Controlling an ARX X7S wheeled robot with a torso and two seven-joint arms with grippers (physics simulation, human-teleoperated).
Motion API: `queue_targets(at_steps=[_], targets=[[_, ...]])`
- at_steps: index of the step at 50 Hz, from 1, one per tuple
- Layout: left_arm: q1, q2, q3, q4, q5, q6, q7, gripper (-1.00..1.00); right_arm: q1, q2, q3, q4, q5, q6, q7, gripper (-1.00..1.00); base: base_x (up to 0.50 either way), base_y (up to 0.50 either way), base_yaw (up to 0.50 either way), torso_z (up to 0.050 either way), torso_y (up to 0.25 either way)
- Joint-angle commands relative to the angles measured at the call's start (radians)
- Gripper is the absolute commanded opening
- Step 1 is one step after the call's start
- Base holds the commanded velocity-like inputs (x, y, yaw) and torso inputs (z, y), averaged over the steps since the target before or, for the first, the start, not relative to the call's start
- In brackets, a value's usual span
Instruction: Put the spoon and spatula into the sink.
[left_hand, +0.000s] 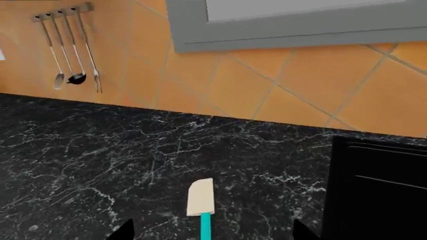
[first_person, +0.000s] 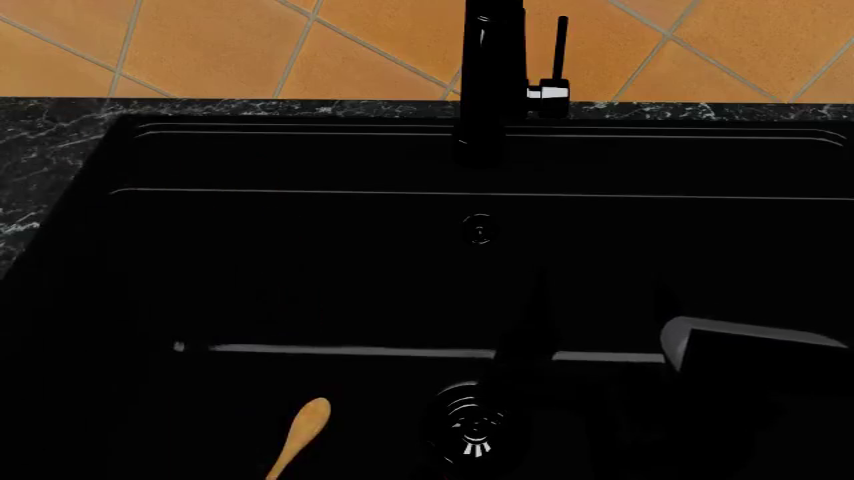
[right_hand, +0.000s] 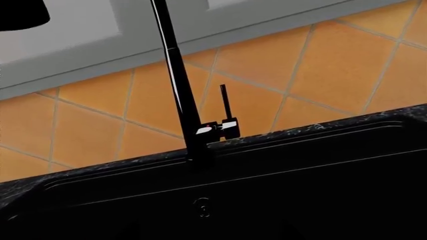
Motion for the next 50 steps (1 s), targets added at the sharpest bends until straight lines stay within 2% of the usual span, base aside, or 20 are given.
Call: queue_targets(at_steps=[1,12,18,26,50], targets=[[-0.081,0.003,-0.178,-0.067,-0.01,0.001,0.005,1.0,-0.001,0.0,-0.009,0.007,-0.001,-0.008,-0.001,1.0,0.0,0.0,0.0,0.0,0.0],[-0.13,0.003,-0.201,-0.203,0.006,-0.07,0.005,1.0,0.003,0.001,-0.015,0.011,0.0,-0.011,0.002,1.0,0.0,0.0,0.0,0.0,0.0],[-0.122,-0.007,-0.168,-0.246,0.045,-0.061,-0.006,1.0,0.003,0.002,-0.02,0.018,-0.001,-0.017,0.0,1.0,0.0,0.0,0.0,0.0,0.0],[-0.11,-0.048,-0.134,-0.314,-0.046,-0.08,-0.149,1.0,0.006,0.003,-0.025,0.02,-0.001,-0.017,0.002,1.0,0.0,0.0,0.0,0.0,0.0],[-0.111,-0.038,-0.08,-0.53,-0.333,-0.067,-0.438,1.0,0.009,0.013,-0.034,0.007,0.006,-0.015,0.016,1.0,0.0,0.0,0.0,0.0,0.0]])
